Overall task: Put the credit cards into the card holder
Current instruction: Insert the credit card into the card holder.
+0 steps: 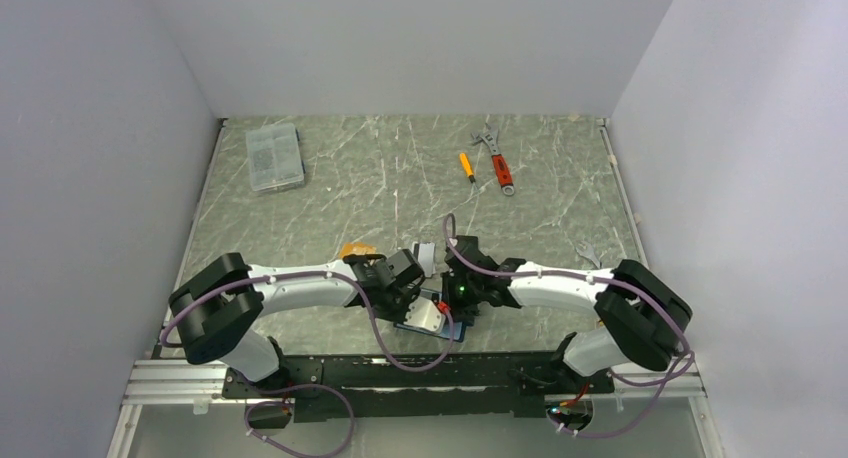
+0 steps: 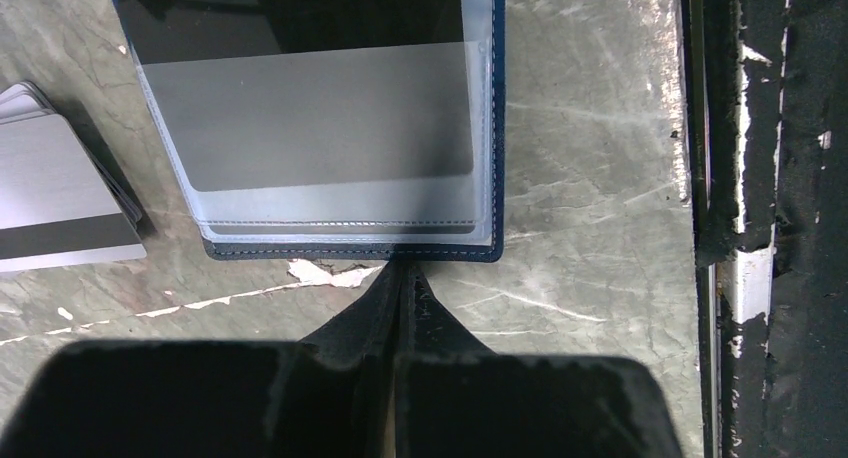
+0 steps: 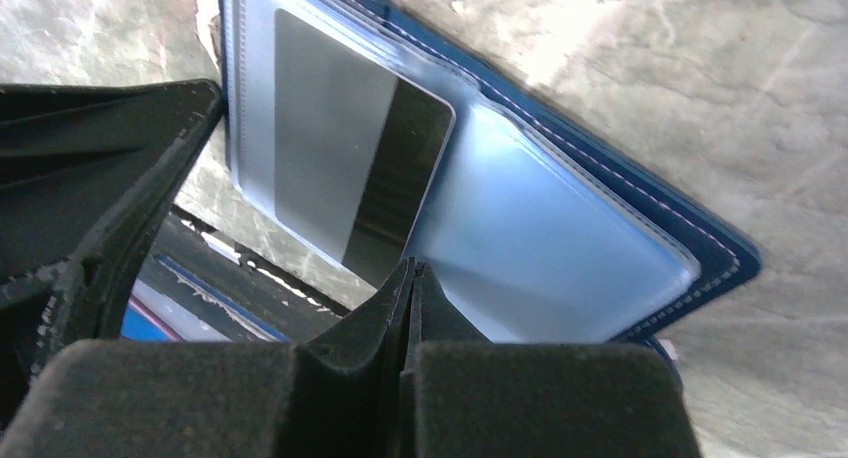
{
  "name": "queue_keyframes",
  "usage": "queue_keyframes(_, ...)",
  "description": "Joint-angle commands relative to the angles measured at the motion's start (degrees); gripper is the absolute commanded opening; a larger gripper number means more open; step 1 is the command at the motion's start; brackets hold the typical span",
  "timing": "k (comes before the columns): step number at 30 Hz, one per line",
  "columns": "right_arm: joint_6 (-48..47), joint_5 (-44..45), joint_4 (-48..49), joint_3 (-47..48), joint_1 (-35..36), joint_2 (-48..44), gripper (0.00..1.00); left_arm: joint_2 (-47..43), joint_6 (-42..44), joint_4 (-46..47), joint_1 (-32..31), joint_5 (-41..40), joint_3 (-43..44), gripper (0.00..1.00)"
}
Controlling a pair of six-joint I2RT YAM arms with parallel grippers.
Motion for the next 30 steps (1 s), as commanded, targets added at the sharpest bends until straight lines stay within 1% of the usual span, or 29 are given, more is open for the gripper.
queue_keyframes(1, -0.5, 0.6, 1.4, 3.4, 0.6, 1.8, 0.00, 2.0, -1.1, 2.0, -1.6, 3.5, -1.5, 0.04)
queue_keyframes(10, -2.0, -0.2, 2.4, 6.5, 0.9, 4.8, 0.00, 2.1, -0.7, 2.0, -3.0, 3.1, -1.3, 0.03)
queue_keyframes(16, -2.7, -0.4, 0.9, 6.8, 0.8, 3.9, 0.00, 1.0, -0.5, 0.9, -2.8, 1.6, -0.8, 0.04)
queue_keyframes(20, -3.6, 0.6, -3.0, 6.1, -1.2, -0.6, 0.00, -1.4, -0.6, -0.8, -0.4, -0.3, 0.3, 0.06)
queue_keyframes(23, -3.8, 0.3, -3.4, 5.0, -2.9, -2.5, 0.00, -3.1, -0.5, -3.2, 2.5, 1.2, 1.9, 0.06)
queue_keyframes(26, -4.0, 0.0, -2.7, 4.8, -3.2, -0.9, 0.00, -3.7, -0.5, -3.0, 3.7, 2.8, 1.9, 0.06)
queue_keyframes(30, -4.1, -0.4, -1.7, 4.9, -3.2, 2.8, 0.00, -1.8, -1.2, -1.9, 3.6, 4.8, 2.4, 0.05)
